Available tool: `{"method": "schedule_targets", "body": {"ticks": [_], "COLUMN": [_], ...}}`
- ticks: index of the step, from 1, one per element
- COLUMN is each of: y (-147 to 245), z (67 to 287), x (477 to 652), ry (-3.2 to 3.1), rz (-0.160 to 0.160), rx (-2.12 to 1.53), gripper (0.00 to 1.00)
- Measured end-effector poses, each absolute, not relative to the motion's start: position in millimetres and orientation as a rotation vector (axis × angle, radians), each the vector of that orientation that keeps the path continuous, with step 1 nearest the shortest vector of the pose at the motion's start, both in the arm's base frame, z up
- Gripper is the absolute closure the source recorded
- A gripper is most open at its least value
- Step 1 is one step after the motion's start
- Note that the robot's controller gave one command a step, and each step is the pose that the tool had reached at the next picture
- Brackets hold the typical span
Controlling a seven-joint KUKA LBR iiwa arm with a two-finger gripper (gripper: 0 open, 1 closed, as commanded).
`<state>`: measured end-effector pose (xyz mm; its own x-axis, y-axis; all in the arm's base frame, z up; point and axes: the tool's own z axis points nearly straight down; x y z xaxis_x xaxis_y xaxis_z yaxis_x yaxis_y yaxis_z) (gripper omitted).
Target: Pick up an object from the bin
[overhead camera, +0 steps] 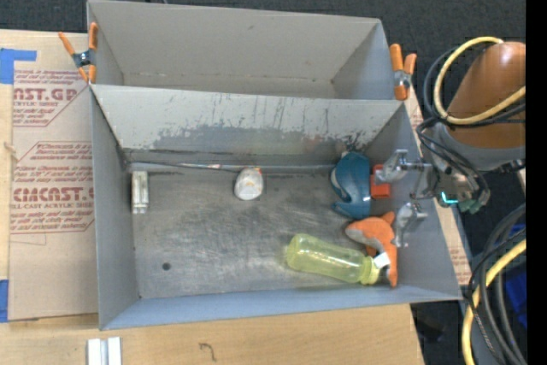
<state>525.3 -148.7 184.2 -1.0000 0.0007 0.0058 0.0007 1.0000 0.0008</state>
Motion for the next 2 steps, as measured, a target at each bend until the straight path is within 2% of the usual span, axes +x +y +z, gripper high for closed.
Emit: {"method": "schedule_targets", "body": {"ticks": [1,2], "y": [-147.9,-113.6], "z": [188.0,131.3], "x": [527.4,504.5], "ry": [-3.143,-3.135], "rz": [0.001,0.001], "rx": [0.002,0.250], "gripper": [0.00,0.00]}}
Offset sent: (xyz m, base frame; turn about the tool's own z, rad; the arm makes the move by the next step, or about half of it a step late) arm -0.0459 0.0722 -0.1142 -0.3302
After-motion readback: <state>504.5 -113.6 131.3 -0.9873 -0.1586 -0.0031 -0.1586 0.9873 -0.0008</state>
